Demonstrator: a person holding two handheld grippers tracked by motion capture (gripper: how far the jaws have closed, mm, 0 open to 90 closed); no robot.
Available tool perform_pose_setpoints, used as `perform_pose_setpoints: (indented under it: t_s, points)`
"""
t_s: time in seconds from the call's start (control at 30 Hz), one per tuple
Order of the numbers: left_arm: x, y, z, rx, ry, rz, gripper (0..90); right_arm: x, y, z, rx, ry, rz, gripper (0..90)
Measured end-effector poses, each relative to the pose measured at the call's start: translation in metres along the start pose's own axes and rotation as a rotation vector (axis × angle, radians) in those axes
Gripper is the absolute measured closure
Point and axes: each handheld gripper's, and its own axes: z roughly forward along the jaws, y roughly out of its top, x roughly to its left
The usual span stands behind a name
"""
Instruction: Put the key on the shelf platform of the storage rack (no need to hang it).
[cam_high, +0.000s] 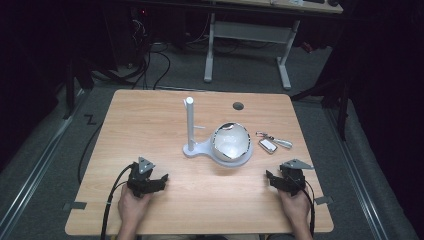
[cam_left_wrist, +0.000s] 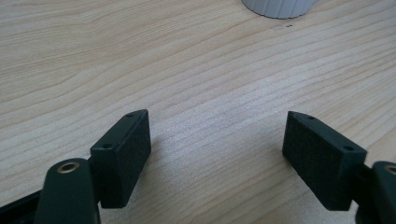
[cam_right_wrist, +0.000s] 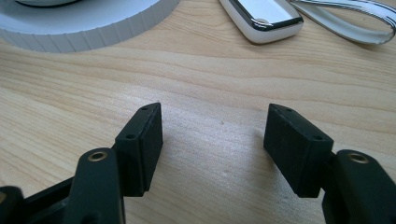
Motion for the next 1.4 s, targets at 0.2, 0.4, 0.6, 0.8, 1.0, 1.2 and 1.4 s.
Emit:
perform_pose_setpoints:
  t_s: [0.2, 0.4, 0.6, 0.8, 1.0, 1.2, 1.4]
  points:
    - [0.0001, 0.0000, -0.0001, 0.001, -0.001, 0.000, 23.9, 0.0000, 0.0000, 0.0000, 0.000, 0.000, 0.000, 37.7]
    - [0.0001, 0.0000, 0.0000, 0.000, -0.001, -0.001, 24.0, -0.0001, 0.0001, 0.0001, 0.000, 0.000, 0.000, 36.7]
    - [0.0001, 0.0000, 0.0000, 0.000, 0.000, -0.001, 23.9, -0.0001, 0.0002, 0.0005, 0.007, -0.002, 0.003, 31.9]
    - [0.0003, 0.0000, -0.0001, 0.000, -0.002, -0.002, 23.9, 0.0004, 0.0000, 0.0003, 0.008, 0.001, 0.001, 30.8]
    - [0.0002, 0.0000, 0.0000, 0.000, -0.002, -0.001, 23.9, 0.0007, -0.0002, 0.0001, 0.008, -0.001, 0.001, 30.7]
    - [0.0002, 0.0001, -0.0001, 0.001, -0.001, 0.000, 23.9, 0.0016, -0.0001, 0.0003, 0.014, 0.011, -0.009, 26.6]
    - [0.0002, 0.0001, -0.0001, 0.001, -0.001, -0.001, 23.9, 0.0026, -0.0003, 0.0002, 0.014, 0.021, -0.022, 26.7]
